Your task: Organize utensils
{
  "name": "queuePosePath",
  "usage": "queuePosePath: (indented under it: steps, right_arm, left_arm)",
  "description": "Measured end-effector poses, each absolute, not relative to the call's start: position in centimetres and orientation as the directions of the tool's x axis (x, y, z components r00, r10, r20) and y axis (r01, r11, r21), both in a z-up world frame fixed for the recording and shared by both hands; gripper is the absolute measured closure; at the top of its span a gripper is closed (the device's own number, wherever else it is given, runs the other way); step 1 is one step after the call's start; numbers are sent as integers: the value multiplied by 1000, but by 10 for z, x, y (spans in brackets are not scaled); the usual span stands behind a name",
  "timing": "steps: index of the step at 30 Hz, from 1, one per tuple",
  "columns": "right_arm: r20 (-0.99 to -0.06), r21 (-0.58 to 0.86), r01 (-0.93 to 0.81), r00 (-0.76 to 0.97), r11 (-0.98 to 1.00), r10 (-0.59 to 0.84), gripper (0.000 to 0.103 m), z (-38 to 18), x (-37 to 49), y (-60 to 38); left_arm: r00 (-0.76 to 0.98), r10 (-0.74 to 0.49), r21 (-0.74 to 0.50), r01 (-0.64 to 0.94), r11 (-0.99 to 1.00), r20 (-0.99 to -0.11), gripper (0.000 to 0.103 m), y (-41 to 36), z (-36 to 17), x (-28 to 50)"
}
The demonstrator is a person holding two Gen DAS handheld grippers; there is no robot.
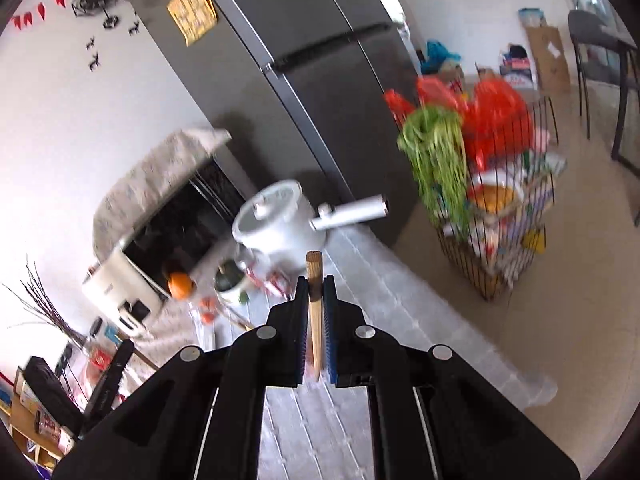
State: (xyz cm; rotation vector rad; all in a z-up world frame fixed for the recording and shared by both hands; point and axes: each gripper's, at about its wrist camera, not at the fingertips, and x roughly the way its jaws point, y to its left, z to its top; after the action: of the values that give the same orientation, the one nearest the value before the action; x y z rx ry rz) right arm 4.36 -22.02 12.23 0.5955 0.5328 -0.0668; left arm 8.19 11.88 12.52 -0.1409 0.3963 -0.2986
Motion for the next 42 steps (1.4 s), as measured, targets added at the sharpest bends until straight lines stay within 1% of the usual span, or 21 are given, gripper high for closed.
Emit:
queuePosePath:
  steps: [4,7,13,17,19,20,21,22,23,27,29,31,37,41,42]
  right_arm:
    - [-456,505,196,887,841,67,95,146,58,-225]
    - [-444,506,183,893,843,72,95,153,72,-225]
    - [-434,508,161,896,846,90,95,157,101,-223]
    - [-434,521,153,895,840,106,95,154,115,-220]
    - [-435,524,148,893,839,115,95,153,121,-217]
    - [-437,528,144,891,837,123,95,152,124,-215]
    - [-440,530,139,888,837,131,95,150,127,-213]
    - [-441,529,136,887,837,134,95,150,128,-210]
    - [-443,526,132,886,840,138,95,150,132,-206]
    - [-449,521,120,880,845,152,95,150,142,-193]
    - [-455,516,114,877,849,158,95,150,148,-185]
    - [-465,501,115,872,858,154,95,148,156,-174]
    - [-532,467,141,833,873,150,95,122,184,-144]
    - [-582,439,165,801,883,139,95,92,206,-123]
    - [-589,438,166,796,883,143,95,83,212,-118]
  left_arm:
    - [897,-276,-188,222,957,-345,97,107,124,111]
    - [904,-255,-178,203,963,-344,97,95,117,132]
    - [918,-218,-111,191,975,-332,97,70,103,156]
    - [922,-209,-96,188,978,-325,96,63,91,166]
    - [911,-213,-92,193,977,-352,96,60,83,173]
    - [904,-220,-99,198,975,-367,90,60,79,173]
    - [905,-221,-107,196,975,-364,83,63,78,170]
    - [911,-219,-120,188,975,-350,69,67,80,167]
    - [917,-217,-135,181,974,-334,63,72,82,163]
    - [937,-216,-207,162,965,-275,62,98,102,141]
    - [943,-217,-257,151,955,-253,56,115,109,129]
    - [945,-210,-290,133,948,-252,55,129,110,121]
    - [935,-195,-329,92,940,-297,52,154,93,118]
    - [919,-184,-340,59,939,-348,52,163,80,128]
    - [921,-178,-340,53,939,-347,52,165,80,128]
